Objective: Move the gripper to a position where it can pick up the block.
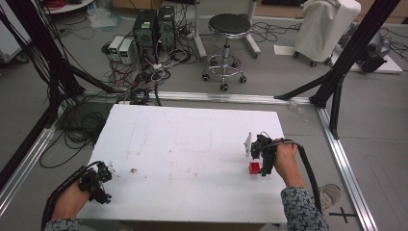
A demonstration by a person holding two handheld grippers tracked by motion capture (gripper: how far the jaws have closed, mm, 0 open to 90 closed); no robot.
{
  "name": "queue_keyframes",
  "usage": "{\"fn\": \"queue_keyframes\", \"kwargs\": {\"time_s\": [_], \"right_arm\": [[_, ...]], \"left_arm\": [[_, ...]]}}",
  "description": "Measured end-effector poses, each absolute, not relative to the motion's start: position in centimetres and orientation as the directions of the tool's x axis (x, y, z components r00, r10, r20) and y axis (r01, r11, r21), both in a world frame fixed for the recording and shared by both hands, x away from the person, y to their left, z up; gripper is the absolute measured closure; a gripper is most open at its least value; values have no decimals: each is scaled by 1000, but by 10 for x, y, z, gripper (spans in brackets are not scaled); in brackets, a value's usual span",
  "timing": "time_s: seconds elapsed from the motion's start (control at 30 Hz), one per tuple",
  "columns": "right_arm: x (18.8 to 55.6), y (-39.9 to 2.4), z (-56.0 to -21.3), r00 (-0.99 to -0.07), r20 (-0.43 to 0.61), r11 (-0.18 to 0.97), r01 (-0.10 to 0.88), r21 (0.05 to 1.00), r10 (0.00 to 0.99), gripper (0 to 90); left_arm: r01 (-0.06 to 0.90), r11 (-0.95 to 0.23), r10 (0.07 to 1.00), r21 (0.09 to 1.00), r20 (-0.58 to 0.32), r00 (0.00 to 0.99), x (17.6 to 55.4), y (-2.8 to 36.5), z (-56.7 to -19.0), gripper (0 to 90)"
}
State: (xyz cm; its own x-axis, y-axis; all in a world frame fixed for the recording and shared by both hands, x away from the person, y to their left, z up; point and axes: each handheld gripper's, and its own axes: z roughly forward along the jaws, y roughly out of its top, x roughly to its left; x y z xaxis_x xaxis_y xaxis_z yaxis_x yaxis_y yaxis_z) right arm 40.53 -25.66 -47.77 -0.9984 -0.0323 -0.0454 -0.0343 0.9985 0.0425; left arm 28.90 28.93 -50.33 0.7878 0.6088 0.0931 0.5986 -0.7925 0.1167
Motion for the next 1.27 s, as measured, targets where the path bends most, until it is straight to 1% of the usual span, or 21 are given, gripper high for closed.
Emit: {"fn": "queue_keyframes", "kwargs": {"time_s": [0.37, 0.77, 0.83, 1.27], "right_arm": [[405, -258, -499, -1000, -15, 999, -25, 48, -24, 14], [406, -251, -515, -1000, -5, 999, -22, 36, -22, 14], [406, -252, -519, -1000, 9, 999, -19, 32, -19, 14], [406, -253, -520, -1000, 7, 999, -10, 33, -10, 14]], "left_arm": [[602, -791, 611, 114, 86, 787, 289, 289, -505, 227], [605, -787, 616, 123, 86, 783, 288, 289, -505, 227], [596, -795, 606, 112, 87, 791, 289, 289, -505, 227], [601, -790, 611, 118, 85, 787, 289, 289, -506, 226]]}}
